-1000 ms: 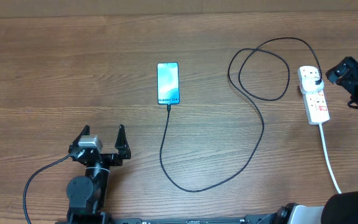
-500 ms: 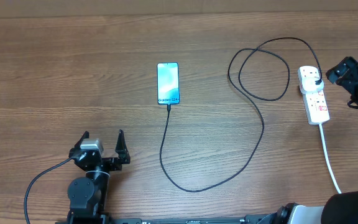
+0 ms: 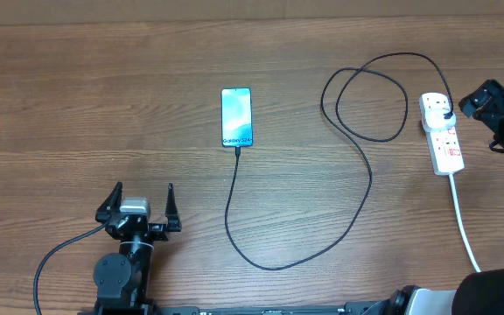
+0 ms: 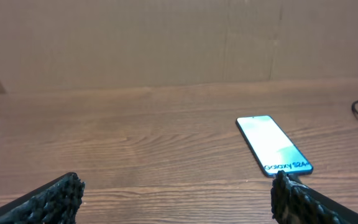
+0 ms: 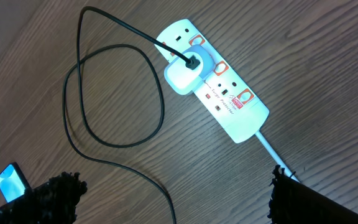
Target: Plug charger to phone and switch on socket
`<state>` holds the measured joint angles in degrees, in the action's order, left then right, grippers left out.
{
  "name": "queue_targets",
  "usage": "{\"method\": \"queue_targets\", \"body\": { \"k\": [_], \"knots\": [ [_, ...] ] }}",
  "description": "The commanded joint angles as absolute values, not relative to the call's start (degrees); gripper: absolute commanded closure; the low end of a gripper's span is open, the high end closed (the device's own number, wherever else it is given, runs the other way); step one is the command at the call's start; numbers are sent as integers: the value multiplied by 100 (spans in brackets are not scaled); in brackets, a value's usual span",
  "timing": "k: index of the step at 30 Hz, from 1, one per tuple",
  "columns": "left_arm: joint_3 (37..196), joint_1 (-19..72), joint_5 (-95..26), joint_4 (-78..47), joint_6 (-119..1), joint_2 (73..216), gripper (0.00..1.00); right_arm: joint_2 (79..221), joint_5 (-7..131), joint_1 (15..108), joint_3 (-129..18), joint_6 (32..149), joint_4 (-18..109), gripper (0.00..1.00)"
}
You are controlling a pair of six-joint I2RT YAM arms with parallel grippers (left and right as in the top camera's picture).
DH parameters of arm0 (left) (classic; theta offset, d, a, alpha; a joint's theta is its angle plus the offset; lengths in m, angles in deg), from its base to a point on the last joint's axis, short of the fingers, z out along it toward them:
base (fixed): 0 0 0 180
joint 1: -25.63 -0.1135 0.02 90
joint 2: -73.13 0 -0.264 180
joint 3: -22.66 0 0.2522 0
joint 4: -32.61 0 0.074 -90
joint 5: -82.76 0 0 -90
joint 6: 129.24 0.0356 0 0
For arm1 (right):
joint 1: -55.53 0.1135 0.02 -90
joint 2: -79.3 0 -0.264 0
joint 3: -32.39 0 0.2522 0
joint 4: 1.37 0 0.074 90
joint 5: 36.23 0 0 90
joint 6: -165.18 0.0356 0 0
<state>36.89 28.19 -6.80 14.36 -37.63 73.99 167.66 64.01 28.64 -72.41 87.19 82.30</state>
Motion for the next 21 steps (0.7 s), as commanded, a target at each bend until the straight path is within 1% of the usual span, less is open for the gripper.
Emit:
{"method": "queue_targets", "body": {
  "k": [1, 21],
  "knots": [
    [3670, 2778, -813, 1418, -3341, 7327, 0, 16729, 6388, 2879, -7217, 8741, 8208, 0],
    [3670, 2516, -791, 1427, -3455, 7327, 0, 16729, 6388, 2879, -7217, 8741, 8208, 0]
  ]
}}
